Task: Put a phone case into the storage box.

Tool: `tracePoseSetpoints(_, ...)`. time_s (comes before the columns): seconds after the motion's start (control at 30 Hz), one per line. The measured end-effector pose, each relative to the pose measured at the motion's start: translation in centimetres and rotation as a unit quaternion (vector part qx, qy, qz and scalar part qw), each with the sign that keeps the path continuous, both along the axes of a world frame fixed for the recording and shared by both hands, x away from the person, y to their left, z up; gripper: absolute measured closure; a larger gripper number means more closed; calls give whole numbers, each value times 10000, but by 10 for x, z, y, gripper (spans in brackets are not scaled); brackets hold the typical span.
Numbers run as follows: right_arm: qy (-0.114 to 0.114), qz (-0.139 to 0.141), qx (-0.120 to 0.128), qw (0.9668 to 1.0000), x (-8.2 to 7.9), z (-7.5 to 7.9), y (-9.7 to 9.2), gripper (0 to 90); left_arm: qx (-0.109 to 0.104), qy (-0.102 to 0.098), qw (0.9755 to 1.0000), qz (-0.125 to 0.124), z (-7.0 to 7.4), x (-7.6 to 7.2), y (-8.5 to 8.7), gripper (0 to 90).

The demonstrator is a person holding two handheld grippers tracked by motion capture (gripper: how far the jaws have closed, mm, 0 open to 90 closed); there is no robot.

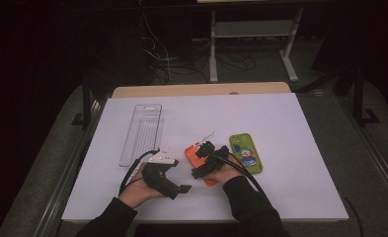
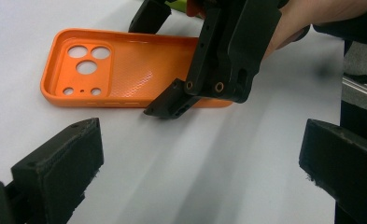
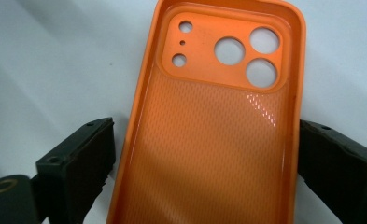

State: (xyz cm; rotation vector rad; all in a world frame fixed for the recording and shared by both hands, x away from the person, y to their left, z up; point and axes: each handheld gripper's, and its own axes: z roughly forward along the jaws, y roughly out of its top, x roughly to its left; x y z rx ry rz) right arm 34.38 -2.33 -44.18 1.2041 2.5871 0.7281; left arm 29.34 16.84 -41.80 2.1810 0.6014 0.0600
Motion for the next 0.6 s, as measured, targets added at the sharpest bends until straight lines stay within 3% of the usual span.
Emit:
tracePoseSetpoints(0.3,12,-137,10,9999,-1,1,-1,127,18,-13,10000,2,0,0,1,0)
tracePoseSetpoints(0.6,53,-223,-29,9997,-2,3,1,137,35,-15,10000,11,0,0,0,0)
